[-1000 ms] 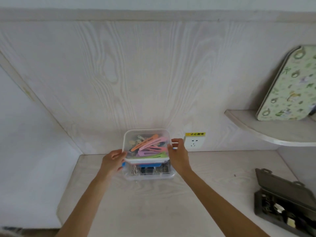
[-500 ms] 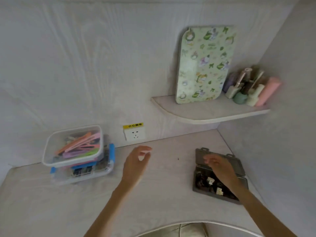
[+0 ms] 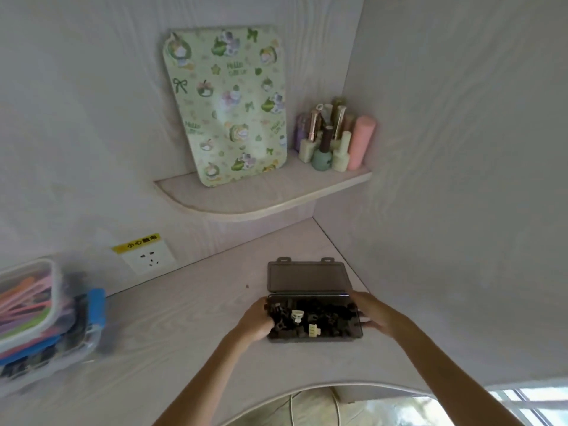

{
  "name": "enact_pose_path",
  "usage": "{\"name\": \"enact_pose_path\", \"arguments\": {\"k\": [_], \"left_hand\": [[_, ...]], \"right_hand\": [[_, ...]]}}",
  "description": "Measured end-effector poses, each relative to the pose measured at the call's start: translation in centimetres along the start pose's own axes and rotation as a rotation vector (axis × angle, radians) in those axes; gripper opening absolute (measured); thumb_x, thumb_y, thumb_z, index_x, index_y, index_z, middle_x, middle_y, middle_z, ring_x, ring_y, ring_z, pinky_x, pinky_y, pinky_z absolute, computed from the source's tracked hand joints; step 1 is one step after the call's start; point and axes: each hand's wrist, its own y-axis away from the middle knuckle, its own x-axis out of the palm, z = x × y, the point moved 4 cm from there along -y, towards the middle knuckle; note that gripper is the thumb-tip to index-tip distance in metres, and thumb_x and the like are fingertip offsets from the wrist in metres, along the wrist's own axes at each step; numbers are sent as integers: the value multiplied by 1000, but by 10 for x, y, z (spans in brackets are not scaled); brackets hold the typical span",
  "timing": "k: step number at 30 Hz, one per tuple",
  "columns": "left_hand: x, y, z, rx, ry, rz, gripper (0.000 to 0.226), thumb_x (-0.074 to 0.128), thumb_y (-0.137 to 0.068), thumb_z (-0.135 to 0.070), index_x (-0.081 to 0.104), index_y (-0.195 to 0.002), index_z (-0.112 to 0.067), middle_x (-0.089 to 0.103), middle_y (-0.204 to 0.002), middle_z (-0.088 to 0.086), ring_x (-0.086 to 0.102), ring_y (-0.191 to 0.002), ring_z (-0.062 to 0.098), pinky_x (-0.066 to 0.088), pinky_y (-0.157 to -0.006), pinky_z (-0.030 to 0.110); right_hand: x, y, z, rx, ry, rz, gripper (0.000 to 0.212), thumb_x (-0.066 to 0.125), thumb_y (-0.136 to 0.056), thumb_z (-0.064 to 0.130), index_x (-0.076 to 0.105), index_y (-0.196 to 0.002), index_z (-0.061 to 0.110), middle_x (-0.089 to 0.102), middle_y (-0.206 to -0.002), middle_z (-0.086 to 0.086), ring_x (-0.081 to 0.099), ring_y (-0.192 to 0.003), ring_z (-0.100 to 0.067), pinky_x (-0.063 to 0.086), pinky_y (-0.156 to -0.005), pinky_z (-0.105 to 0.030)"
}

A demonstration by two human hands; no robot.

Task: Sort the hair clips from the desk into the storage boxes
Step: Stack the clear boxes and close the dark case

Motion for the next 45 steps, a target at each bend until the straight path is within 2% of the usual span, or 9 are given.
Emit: {"name": "enact_pose_path", "arguments": {"k": [7, 13, 20, 25, 27, 29, 32, 38, 45], "left_hand": [[-89, 43, 101, -253, 279, -214, 60, 55, -70, 19, 47, -127, 0, 53, -122, 16, 49, -116, 29, 44, -87, 32], [-111, 65, 131, -389, 484, -329, 20, 47, -79, 7, 55, -91, -7, 49, -90, 15, 45, -77, 20, 34, -62, 26], [-127, 73, 127, -132, 1052, -583, 41, 25, -100, -36, 54, -122, -17, 60, -113, 0, 53, -104, 19, 29, -98, 36], [-119, 91, 116, -31, 646, -499, 28, 47, -95, -35, 67, -82, -20, 67, -79, -16, 56, -90, 8, 32, -94, 26], [-111, 94, 125, 45, 239, -527, 22, 56, -90, -40, 62, -105, -25, 60, -113, -9, 52, -114, 14, 35, -99, 25], [-98, 94, 139, 119, -221, -494, 59, 41, -86, -61, 42, -136, -29, 34, -146, -8, 28, -138, 14, 22, -113, 34], [-80, 96, 146, 197, -682, -501, 57, 11, -95, -57, 27, -144, -31, 21, -152, -9, 24, -141, 14, 13, -118, 37], [-65, 94, 158, 269, -895, -544, 67, 21, -92, -66, 27, -145, -27, 34, -150, 2, 31, -138, 22, 14, -114, 40], [-63, 92, 157, 250, -886, -575, 67, 25, -84, -61, 34, -142, -28, 41, -146, 2, 38, -135, 22, 41, -102, 43]], "right_hand": [[84, -9, 53, -101, 147, 298, 47, 26, -100, 42, 55, -122, 12, 58, -116, -8, 53, -107, -22, 40, -94, -34], [164, -16, 82, -152, -13, 337, 49, 26, -99, 46, 51, -125, 13, 57, -119, -10, 54, -101, -20, 43, -84, -29], [173, -22, 95, -214, -432, 482, 45, 33, -93, 55, 64, -104, 25, 60, -123, 1, 53, -111, -18, 36, -95, -35], [160, 3, 99, -411, 147, 429, 31, 53, -88, 47, 66, -108, 28, 56, -130, 7, 45, -124, -11, 25, -104, -32], [161, 10, 95, -556, 458, 386, 42, 60, -85, 45, 53, -125, 36, 42, -143, 7, 35, -133, -13, 27, -108, -32], [165, 15, 86, -717, 803, 327, 62, 56, -82, 53, 34, -139, 41, 18, -155, 7, 14, -143, -14, 15, -116, -42], [177, 21, 75, -1050, 1279, 131, 75, 15, -77, 72, 7, -145, 42, -8, -157, 9, -14, -140, -9, -8, -116, -42], [193, 14, 47, -1307, 1498, -92, 53, 18, -100, 48, 13, -148, 27, 23, -154, 0, 21, -142, -23, 9, -110, -41], [197, 10, 42, -1235, 1559, -77, 59, 20, -96, 51, 23, -148, 22, 29, -153, -4, 25, -141, -25, 18, -108, -44]]}}
